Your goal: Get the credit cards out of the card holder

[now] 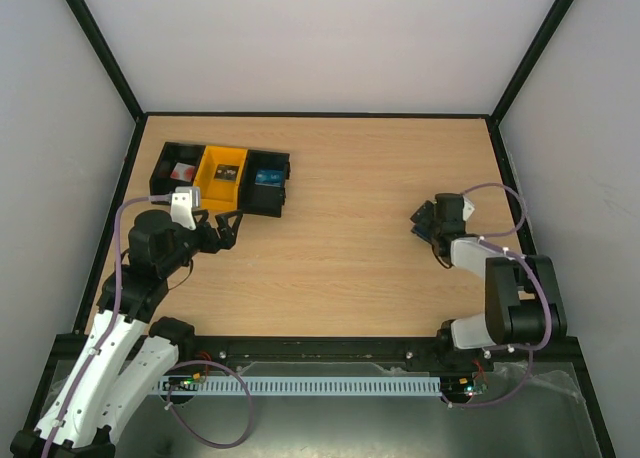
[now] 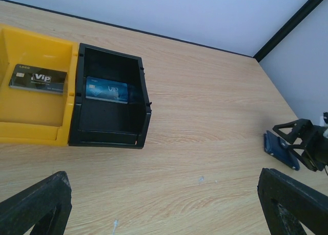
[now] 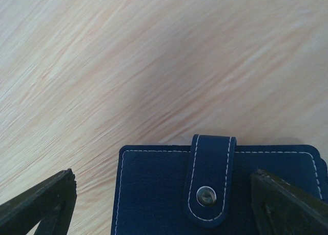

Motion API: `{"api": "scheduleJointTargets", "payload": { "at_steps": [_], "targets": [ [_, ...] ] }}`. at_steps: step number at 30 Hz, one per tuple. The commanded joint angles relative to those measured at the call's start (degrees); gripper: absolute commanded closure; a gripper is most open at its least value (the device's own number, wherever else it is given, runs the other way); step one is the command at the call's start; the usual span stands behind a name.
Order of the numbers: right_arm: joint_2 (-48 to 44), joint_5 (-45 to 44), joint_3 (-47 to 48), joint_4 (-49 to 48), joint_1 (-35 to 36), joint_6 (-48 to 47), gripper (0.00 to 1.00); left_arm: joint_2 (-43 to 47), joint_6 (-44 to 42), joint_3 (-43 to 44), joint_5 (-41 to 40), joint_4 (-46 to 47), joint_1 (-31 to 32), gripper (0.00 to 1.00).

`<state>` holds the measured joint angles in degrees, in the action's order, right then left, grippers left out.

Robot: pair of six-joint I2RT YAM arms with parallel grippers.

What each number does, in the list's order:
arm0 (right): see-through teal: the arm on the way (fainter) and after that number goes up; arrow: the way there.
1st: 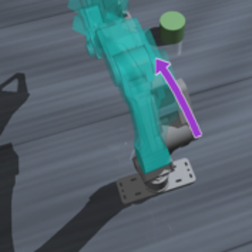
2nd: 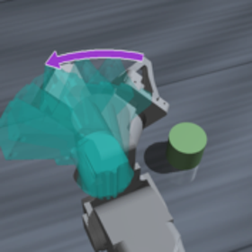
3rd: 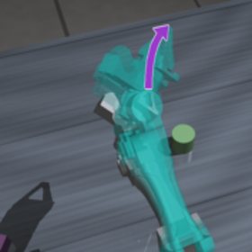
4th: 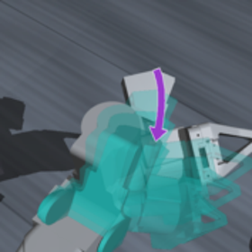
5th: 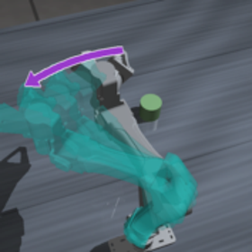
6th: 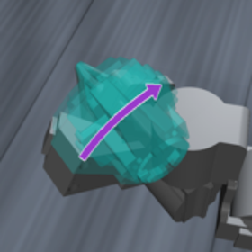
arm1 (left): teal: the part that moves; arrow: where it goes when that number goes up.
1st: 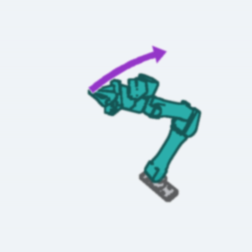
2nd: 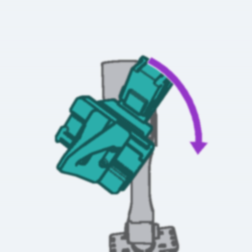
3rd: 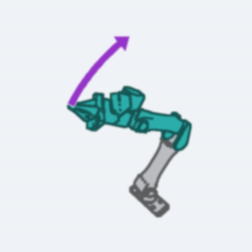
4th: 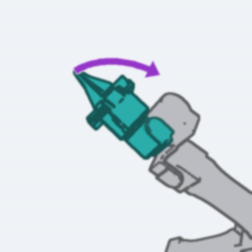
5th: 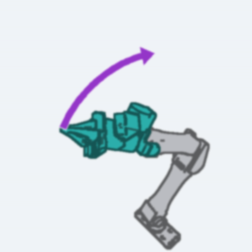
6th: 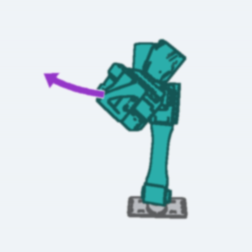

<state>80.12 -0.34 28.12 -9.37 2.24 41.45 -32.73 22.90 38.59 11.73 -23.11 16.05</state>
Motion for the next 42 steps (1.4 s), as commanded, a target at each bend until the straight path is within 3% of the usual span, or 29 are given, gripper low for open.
{"api": "scheduleJointTargets", "payload": {
  "at_steps": [1,13,27,38,42],
  "targets": [
    [5.3,11.0,-0.5,6.4,6.2,0.1,0.11,0.0,-0.5,-0.5,-0.4,-0.1,-0.4,0.00],
    [11.5,9.7,3.9,7.4,25.9,2.7,0.20,0.4,-0.5,-0.5,-1.0,-0.2,-0.4,0.00],
    [9.0,12.5,6.9,9.0,48.9,4.2,0.34,0.0,-0.5,-0.6,-0.7,-0.3,-0.5,0.00],
    [5.4,4.4,10.0,16.4,53.3,4.8,0.60,-0.2,-0.5,-0.7,-0.3,-0.2,-0.5,0.00],
    [2.5,-0.1,8.8,17.3,53.5,5.8,0.62,-0.7,-0.9,-0.9,1.1,0.0,-0.5,0.00]
  ]
}}
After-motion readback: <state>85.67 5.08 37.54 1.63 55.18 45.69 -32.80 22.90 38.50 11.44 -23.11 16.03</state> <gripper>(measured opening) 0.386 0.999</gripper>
